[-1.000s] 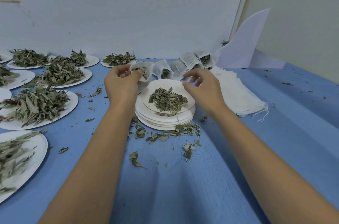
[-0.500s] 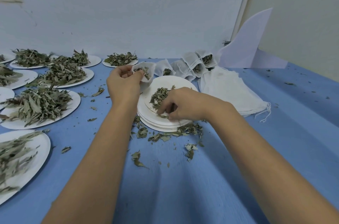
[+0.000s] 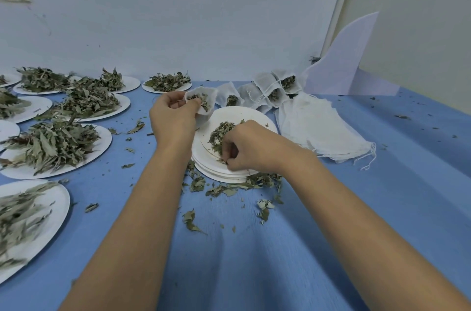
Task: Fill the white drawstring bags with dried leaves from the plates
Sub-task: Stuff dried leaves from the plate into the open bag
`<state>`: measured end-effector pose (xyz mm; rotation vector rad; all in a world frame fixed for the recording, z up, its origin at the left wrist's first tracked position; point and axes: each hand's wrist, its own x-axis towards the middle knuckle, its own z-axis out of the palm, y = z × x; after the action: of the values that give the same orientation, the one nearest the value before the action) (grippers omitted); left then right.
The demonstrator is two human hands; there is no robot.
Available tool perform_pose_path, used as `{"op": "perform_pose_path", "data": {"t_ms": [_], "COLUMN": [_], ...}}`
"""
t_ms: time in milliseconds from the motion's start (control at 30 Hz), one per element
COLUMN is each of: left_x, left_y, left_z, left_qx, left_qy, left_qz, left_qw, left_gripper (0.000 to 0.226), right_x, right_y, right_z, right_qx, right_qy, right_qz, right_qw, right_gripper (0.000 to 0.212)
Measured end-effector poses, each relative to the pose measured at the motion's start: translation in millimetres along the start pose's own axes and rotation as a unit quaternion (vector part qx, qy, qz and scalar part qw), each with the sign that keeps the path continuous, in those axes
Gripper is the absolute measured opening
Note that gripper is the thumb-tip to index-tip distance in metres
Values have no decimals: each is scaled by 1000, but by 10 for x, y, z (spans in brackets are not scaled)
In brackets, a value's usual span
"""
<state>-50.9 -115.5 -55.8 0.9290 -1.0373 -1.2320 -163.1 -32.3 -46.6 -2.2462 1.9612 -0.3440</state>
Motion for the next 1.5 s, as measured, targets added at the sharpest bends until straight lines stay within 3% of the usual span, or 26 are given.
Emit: {"op": "perform_pose_path", "data": {"t_ms": [200, 300, 400, 533, 700, 833, 1133, 1333, 1500], "left_x": [-7, -4, -11, -11, -20, -12, -10, -13, -34], "left_y": [11, 14, 20, 37, 56, 63, 56, 49, 57], "left_z": [0, -2, -5, -8, 5, 3, -2, -2, 1], "left_qx": [-5, -6, -10, -10, -11, -11, -13, -7, -11], "left_qy": [-3, -1, 2, 9, 11, 16, 14, 10, 8], "left_qz": [-8, -10, -2, 2, 3, 5, -6, -8, 2], "left_qw": [1000, 1000, 1000, 1000, 1000, 1000, 1000, 1000, 1000], "left_gripper": [19, 20, 20, 19, 20, 22, 19, 20, 19], "right_x": [9, 102, 199, 264, 315, 265, 95, 63, 101], "right_y": [180, 315, 410, 456, 423, 395, 344, 444, 473], "right_z": [-102, -75, 4, 48, 161, 258, 91, 16, 79], "right_qx": [208, 191, 119, 169, 272, 232, 164, 133, 83], "right_qy": [144, 230, 210, 271, 92, 20, -27, -44, 43], "right_qz": [44, 95, 124, 153, 120, 99, 57, 51, 40], "right_qw": [966, 950, 963, 935, 950, 968, 984, 989, 995], "right_gripper": [12, 10, 13, 25, 48, 57, 81, 65, 41]}}
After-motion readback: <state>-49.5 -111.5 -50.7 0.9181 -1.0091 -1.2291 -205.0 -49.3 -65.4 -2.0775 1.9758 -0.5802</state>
